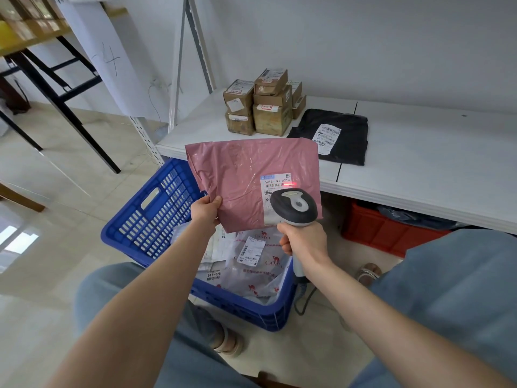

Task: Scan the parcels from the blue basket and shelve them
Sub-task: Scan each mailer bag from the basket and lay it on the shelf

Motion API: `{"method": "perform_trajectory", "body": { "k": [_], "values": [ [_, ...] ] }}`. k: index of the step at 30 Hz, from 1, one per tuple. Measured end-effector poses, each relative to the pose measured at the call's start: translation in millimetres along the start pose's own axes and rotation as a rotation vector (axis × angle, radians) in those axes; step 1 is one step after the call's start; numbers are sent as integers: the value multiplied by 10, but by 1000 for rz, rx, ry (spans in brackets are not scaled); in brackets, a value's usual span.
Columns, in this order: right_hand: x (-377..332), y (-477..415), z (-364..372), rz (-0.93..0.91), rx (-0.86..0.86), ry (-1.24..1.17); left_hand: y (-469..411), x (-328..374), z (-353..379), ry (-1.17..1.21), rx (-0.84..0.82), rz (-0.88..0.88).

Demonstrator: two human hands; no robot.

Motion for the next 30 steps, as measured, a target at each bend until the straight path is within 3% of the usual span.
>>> {"method": "perform_trajectory", "body": {
  "k": [13, 20, 30],
  "values": [
    [-12, -112, -62, -5, -1, -45, 46, 94, 142, -18, -9, 11],
    [-137, -305, -190, -6, -51, -206, -39, 140, 381, -12, -7, -4],
    [-596, -1130, -982, -38, 80, -337, -343, 548, 1925, 1, -192, 20]
  ]
}}
Point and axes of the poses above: each hand's wrist, its own y-axis away from the middle knuckle, its own z-axis out of the palm, x = y × z, the point moved 10 cm from there along -y, towards the middle knuckle, and after that the axes turned 8 degrees about y, right-handed, at the moved point
